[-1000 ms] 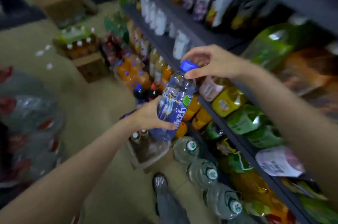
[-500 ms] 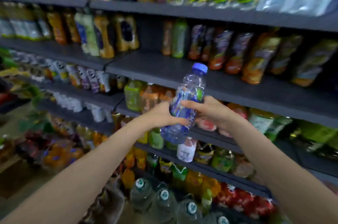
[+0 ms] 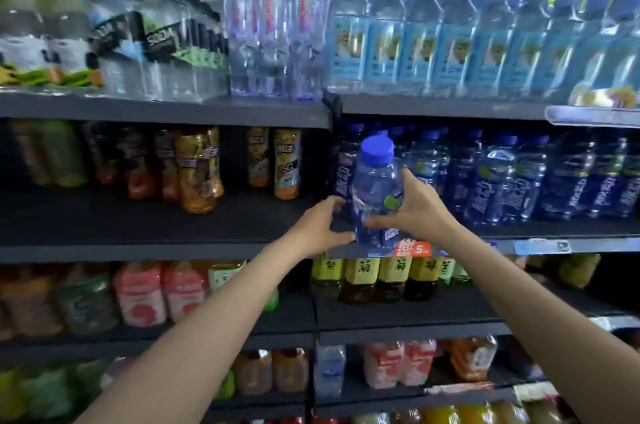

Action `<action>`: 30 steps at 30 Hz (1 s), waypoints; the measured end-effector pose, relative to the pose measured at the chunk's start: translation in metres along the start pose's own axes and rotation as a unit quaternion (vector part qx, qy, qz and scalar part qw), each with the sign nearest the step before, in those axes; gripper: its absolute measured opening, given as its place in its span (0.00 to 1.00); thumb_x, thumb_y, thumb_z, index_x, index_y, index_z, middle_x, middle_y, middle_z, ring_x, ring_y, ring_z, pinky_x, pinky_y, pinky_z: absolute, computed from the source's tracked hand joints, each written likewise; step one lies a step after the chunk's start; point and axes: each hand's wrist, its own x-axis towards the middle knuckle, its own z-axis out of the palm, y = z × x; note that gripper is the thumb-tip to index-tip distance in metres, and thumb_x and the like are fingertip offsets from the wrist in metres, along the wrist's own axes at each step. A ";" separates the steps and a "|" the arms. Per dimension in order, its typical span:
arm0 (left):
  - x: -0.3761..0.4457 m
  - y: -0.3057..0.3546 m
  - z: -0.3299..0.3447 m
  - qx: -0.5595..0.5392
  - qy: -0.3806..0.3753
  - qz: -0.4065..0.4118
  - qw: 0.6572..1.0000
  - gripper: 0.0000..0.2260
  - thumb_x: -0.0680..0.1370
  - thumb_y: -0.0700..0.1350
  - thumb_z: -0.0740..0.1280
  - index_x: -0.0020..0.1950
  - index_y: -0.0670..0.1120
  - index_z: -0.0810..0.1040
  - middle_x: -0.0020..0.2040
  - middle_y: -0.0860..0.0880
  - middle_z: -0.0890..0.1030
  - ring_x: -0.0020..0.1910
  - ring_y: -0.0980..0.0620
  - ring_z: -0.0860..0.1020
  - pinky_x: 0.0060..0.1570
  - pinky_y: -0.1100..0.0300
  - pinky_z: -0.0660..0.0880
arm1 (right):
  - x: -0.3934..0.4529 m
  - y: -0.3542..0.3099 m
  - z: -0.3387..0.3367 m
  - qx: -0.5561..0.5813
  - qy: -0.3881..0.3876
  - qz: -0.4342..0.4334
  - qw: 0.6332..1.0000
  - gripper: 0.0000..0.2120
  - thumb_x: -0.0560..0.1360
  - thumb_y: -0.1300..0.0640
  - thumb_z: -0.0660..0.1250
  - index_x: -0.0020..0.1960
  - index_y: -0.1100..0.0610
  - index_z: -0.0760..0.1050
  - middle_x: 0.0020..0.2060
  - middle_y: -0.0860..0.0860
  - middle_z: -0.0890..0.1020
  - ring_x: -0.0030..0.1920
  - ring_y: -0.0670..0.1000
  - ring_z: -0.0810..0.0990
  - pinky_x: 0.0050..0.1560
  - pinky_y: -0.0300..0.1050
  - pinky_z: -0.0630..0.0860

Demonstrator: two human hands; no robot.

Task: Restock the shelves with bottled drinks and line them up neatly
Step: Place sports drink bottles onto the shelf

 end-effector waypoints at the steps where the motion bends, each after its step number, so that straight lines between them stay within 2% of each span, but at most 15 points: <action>1: 0.014 0.010 0.008 0.022 0.004 -0.002 1.000 0.26 0.73 0.45 0.70 0.68 0.46 0.66 0.66 0.48 0.71 0.64 0.50 0.71 0.59 0.60 0.68 | 0.003 0.021 -0.013 -0.015 0.017 0.011 1.000 0.31 0.62 0.51 0.79 0.56 0.61 0.66 0.42 0.50 0.76 0.40 0.49 0.73 0.35 0.40 0.68; 5: 0.062 0.026 0.028 0.090 0.011 -0.006 0.996 0.24 0.77 0.45 0.66 0.71 0.53 0.63 0.71 0.46 0.62 0.68 0.46 0.65 0.64 0.56 0.66 | 0.022 0.089 -0.044 0.013 0.125 0.097 0.987 0.30 0.65 0.52 0.77 0.57 0.62 0.65 0.44 0.52 0.75 0.41 0.52 0.73 0.31 0.43 0.66; 8: 0.084 0.030 0.046 0.119 -0.016 -0.035 0.992 0.26 0.77 0.46 0.64 0.73 0.59 0.59 0.77 0.46 0.47 0.74 0.41 0.52 0.68 0.52 0.60 | 0.040 0.126 -0.051 0.044 0.175 0.185 0.966 0.33 0.66 0.50 0.76 0.59 0.65 0.63 0.43 0.54 0.73 0.46 0.58 0.76 0.38 0.47 0.70; 10: 0.094 0.035 0.058 0.136 -0.027 -0.055 0.989 0.27 0.78 0.46 0.64 0.73 0.61 0.57 0.76 0.45 0.39 0.75 0.38 0.46 0.69 0.49 0.57 | 0.057 0.148 -0.049 0.058 0.184 0.226 0.955 0.35 0.66 0.47 0.76 0.61 0.65 0.63 0.46 0.57 0.76 0.51 0.62 0.77 0.41 0.52 0.73; 12: 0.105 0.039 0.067 0.153 -0.023 -0.071 0.985 0.28 0.78 0.45 0.64 0.73 0.62 0.56 0.76 0.44 0.35 0.74 0.36 0.46 0.70 0.48 0.56 | 0.074 0.161 -0.043 0.046 0.181 0.250 0.950 0.38 0.66 0.44 0.74 0.63 0.65 0.62 0.53 0.61 0.77 0.56 0.64 0.75 0.46 0.57 0.75; 15: 0.119 0.038 0.075 0.137 0.005 -0.091 0.986 0.30 0.77 0.45 0.65 0.74 0.60 0.55 0.75 0.43 0.34 0.75 0.37 0.48 0.71 0.48 0.59 | 0.098 0.165 -0.036 0.015 0.172 0.277 0.945 0.39 0.68 0.43 0.72 0.66 0.65 0.60 0.63 0.62 0.72 0.67 0.64 0.66 0.54 0.59 0.72; 18: 0.129 0.031 0.081 0.124 0.033 -0.111 0.986 0.30 0.77 0.45 0.65 0.74 0.59 0.55 0.75 0.44 0.34 0.74 0.36 0.51 0.70 0.48 0.61 | 0.111 0.166 -0.031 -0.010 0.163 0.295 0.941 0.38 0.70 0.44 0.70 0.68 0.64 0.57 0.68 0.61 0.66 0.70 0.64 0.60 0.53 0.59 0.72; 22: 0.134 0.018 0.089 0.135 0.053 -0.094 0.985 0.29 0.76 0.43 0.66 0.73 0.59 0.58 0.75 0.44 0.38 0.73 0.36 0.56 0.68 0.48 0.64 | 0.108 0.175 -0.018 -0.049 0.167 0.281 0.944 0.38 0.71 0.48 0.71 0.70 0.64 0.54 0.70 0.60 0.61 0.68 0.65 0.61 0.52 0.57 0.73; 25: 0.132 0.012 0.092 0.122 0.066 -0.081 0.987 0.28 0.76 0.42 0.64 0.72 0.60 0.60 0.75 0.45 0.43 0.72 0.39 0.57 0.68 0.49 0.64 | 0.096 0.177 -0.005 -0.019 0.227 0.256 0.940 0.35 0.72 0.56 0.71 0.71 0.64 0.55 0.69 0.62 0.58 0.67 0.65 0.62 0.56 0.56 0.73; 28: 0.114 0.007 0.089 0.117 0.099 -0.037 0.987 0.25 0.77 0.41 0.64 0.71 0.55 0.62 0.75 0.47 0.48 0.72 0.44 0.58 0.67 0.53 0.64 | 0.087 0.165 0.007 -0.004 0.324 0.113 0.939 0.26 0.72 0.63 0.68 0.66 0.65 0.62 0.64 0.63 0.64 0.61 0.63 0.67 0.54 0.55 0.72; 30: 0.092 -0.002 0.083 0.136 0.133 -0.019 0.981 0.22 0.77 0.41 0.63 0.70 0.52 0.65 0.74 0.48 0.51 0.72 0.47 0.57 0.64 0.57 0.64 | 0.089 0.144 0.011 -0.003 0.325 0.007 0.946 0.23 0.72 0.65 0.67 0.64 0.66 0.65 0.61 0.63 0.66 0.57 0.62 0.69 0.51 0.53 0.71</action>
